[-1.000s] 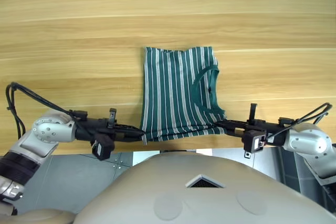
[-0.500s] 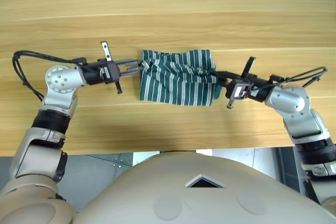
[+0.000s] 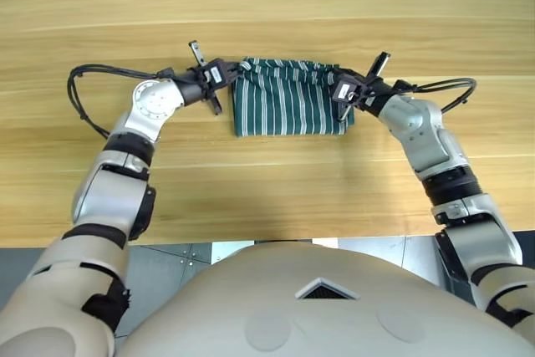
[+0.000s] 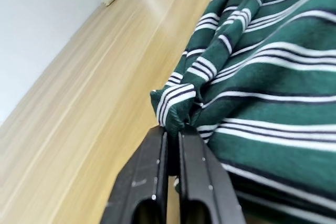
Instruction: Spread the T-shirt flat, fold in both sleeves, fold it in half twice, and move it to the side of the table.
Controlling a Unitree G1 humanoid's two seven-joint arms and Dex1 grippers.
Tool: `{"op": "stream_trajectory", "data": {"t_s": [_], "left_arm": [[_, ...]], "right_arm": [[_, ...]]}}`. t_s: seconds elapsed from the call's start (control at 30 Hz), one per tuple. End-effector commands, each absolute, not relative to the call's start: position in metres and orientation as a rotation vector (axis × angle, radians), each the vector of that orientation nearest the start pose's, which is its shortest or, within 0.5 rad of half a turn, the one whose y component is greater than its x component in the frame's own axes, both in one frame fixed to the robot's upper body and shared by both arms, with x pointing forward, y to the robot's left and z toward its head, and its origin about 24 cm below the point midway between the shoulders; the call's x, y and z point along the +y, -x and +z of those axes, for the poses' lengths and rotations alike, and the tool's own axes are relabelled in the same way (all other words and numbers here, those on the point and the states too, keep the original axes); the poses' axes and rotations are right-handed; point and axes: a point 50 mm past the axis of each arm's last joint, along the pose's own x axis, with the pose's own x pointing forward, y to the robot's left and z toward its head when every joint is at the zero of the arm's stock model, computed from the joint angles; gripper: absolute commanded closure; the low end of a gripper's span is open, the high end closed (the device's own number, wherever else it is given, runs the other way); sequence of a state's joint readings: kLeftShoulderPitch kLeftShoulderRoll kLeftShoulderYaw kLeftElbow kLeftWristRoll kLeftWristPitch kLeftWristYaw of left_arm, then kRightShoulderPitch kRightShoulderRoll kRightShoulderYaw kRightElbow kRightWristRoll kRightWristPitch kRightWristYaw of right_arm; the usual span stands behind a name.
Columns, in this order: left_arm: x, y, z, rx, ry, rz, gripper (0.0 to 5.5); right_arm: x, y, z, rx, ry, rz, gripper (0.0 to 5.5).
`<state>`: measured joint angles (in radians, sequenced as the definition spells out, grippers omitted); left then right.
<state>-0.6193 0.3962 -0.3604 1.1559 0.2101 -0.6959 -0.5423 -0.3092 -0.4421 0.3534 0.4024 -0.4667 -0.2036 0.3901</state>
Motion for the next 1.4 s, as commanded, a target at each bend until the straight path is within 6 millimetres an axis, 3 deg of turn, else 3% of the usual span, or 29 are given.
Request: {"op": "stream_trajectory", "data": {"t_s": [0.03, 0.07, 0.17, 0.33, 0.4, 0.53, 0.7, 0.83, 0.9, 0.97, 1.07, 1.13, 1.27, 1.4], "left_arm": [[0.175, -0.296, -0.033, 0.370, -0.777, -0.918, 5.39], [0.175, -0.295, -0.037, 0.402, -0.750, -0.903, 5.04], [0.176, -0.296, -0.039, 0.448, -0.647, -0.854, 4.66], [0.182, -0.310, -0.027, 0.471, -0.313, -0.721, 3.98], [0.185, -0.320, -0.020, 0.478, -0.105, -0.619, 3.76], [0.188, -0.338, 0.000, 0.454, 0.395, -0.463, 3.56], [0.197, -0.348, 0.010, 0.413, 0.792, -0.236, 3.56], [0.203, -0.352, 0.019, 0.284, 0.974, -0.209, 3.56], [0.206, -0.354, 0.028, 0.168, 0.962, -0.258, 3.56], [0.204, -0.350, 0.040, -0.018, 0.844, -0.471, 3.56], [0.185, -0.314, 0.032, -0.161, 0.420, -0.914, 3.92], [0.180, -0.291, 0.024, -0.199, 0.246, -1.103, 4.27], [0.181, -0.269, 0.017, -0.192, -0.078, -1.222, 4.93], [0.174, -0.265, 0.010, -0.141, -0.334, -1.242, 5.47]], "right_arm": [[-0.155, -0.296, 0.005, 0.187, 0.952, 0.733, 5.01], [-0.155, -0.298, 0.001, 0.202, 0.923, 0.724, 4.79], [-0.157, -0.305, 0.003, 0.205, 0.766, 0.680, 4.34], [-0.179, -0.339, 0.032, 0.171, 0.096, 0.495, 3.53], [-0.190, -0.350, 0.037, 0.173, -0.199, 0.423, 3.26], [-0.202, -0.357, 0.036, 0.149, -0.598, 0.295, 2.57], [-0.217, -0.356, 0.038, 0.077, -0.696, 0.233, 1.76], [-0.216, -0.356, 0.054, -0.064, -0.602, 0.339, 1.04], [-0.209, -0.356, 0.062, -0.136, -0.519, 0.397, 0.61], [-0.194, -0.353, 0.072, -0.222, -0.396, 0.486, 0.55], [-0.167, -0.347, 0.075, -0.257, -0.152, 0.575, 0.74], [-0.153, -0.344, 0.073, -0.252, 0.009, 0.604, 1.15], [-0.128, -0.342, 0.063, -0.207, 0.335, 0.648, 1.86], [-0.107, -0.343, 0.060, -0.216, 0.616, 0.682, 2.46]]}}
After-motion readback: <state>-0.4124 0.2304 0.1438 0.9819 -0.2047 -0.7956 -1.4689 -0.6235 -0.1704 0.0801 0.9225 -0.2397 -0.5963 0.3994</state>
